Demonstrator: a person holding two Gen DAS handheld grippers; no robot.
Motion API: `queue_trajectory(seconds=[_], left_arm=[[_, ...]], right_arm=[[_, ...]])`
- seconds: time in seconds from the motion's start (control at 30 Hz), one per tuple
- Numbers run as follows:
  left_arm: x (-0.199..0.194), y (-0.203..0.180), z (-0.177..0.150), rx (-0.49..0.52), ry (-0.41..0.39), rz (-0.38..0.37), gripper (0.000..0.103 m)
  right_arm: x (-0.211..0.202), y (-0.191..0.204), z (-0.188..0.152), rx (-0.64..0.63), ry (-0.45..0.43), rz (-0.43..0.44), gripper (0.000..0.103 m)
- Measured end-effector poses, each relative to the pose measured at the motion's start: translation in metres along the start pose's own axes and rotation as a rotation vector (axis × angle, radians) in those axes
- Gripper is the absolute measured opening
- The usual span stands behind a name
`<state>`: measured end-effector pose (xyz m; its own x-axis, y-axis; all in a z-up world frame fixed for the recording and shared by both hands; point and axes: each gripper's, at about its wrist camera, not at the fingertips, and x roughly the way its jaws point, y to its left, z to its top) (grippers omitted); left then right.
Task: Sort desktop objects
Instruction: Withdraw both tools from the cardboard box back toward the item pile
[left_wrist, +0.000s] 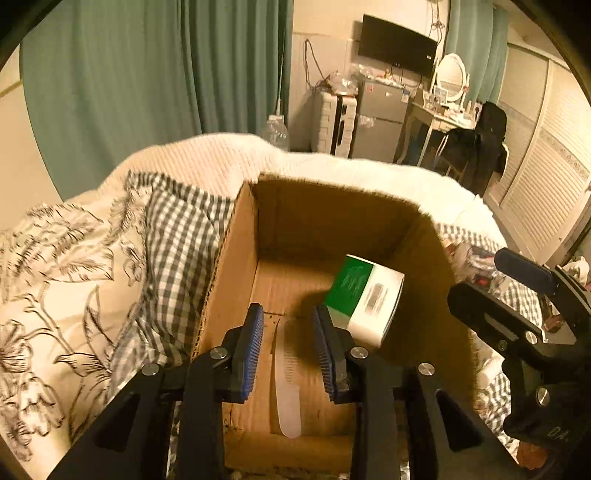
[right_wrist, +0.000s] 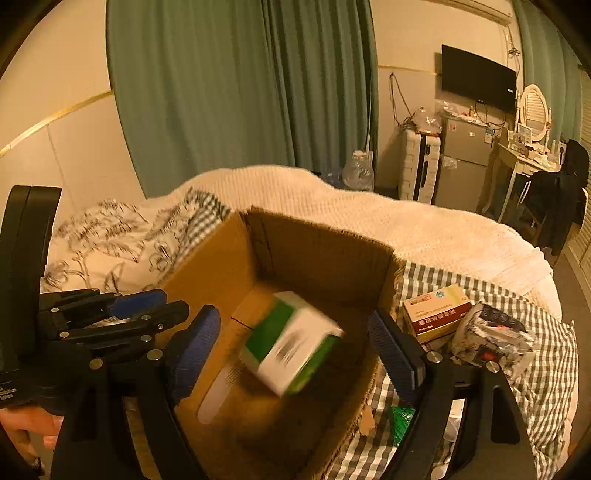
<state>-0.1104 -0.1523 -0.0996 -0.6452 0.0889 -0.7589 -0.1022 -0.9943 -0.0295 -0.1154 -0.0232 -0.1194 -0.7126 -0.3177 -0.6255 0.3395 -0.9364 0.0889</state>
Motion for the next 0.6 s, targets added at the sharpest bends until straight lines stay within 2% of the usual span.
queue_trajectory(seconds=[0.13,0.17,0.27,0.37,0.47,0.6], left_arm=[[-0.026,-0.009,0.008,0.006,-0.043,0.002,0.038],[-0.033,-0.012,0.009,0.009,-0.055,0.003,0.044],[-0.056,-0.021,0.013,0.017,-0.099,0.003,0.047],[-0.076,-0.032,0.015,0.021,-0.132,0.0,0.058],[-0.095,-0.047,0.014,0.029,-0.169,0.001,0.061],[-0.118,-0.065,0.011,0.023,-0.216,-0.025,0.072]], right_arm=[[-0.029,0.004,0.005,-0.011,-0.037,-0.015,0.083],[-0.037,0.003,0.006,-0.009,-0.047,-0.016,0.083],[-0.062,-0.001,0.009,-0.004,-0.078,-0.022,0.083],[-0.086,-0.006,0.01,-0.003,-0.106,-0.032,0.086],[-0.113,-0.014,0.006,-0.001,-0.137,-0.048,0.087],[-0.145,-0.026,-0.001,-0.002,-0.166,-0.069,0.087]])
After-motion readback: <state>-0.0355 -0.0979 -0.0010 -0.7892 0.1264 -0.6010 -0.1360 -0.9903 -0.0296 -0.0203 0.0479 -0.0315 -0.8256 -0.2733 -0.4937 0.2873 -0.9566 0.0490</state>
